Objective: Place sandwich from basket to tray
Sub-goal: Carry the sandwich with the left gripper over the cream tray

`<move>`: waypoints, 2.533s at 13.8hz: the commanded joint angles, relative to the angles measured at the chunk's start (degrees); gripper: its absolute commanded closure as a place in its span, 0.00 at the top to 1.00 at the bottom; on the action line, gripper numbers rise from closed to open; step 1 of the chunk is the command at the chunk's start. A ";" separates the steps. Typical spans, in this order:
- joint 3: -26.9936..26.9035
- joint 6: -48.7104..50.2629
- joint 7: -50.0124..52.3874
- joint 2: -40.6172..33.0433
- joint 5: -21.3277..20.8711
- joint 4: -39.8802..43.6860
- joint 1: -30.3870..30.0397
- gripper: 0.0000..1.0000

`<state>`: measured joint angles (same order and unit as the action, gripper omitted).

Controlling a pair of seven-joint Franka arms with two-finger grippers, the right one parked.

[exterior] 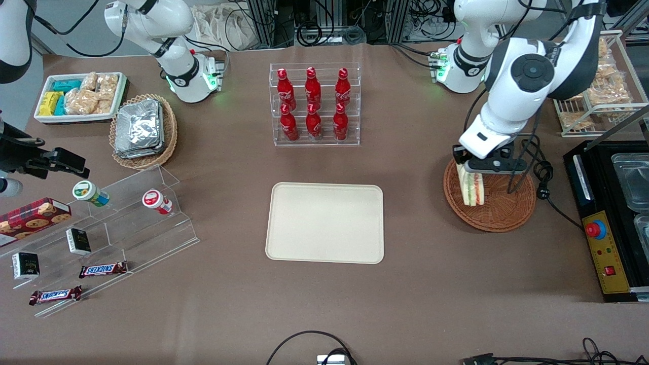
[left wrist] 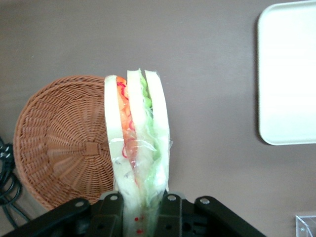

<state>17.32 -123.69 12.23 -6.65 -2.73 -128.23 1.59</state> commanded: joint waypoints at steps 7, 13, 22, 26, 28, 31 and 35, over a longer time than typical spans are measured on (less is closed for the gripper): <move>8.96 0.82 3.33 14.72 -0.52 13.00 0.17 0.00; 9.49 -0.93 6.92 23.77 -2.98 19.24 4.30 0.00; 9.40 -5.33 22.22 39.16 -10.28 28.38 10.71 0.00; 9.32 -6.73 25.47 42.77 -15.01 29.97 11.51 0.00; 9.32 -8.58 25.83 44.00 -15.46 29.88 11.94 0.00; 9.32 -8.67 25.92 44.88 -15.82 29.88 12.39 0.03; 9.32 -9.02 25.92 46.20 -15.82 30.15 12.65 0.40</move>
<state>26.90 -132.69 36.66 38.17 -17.14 -100.04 13.43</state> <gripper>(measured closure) 0.815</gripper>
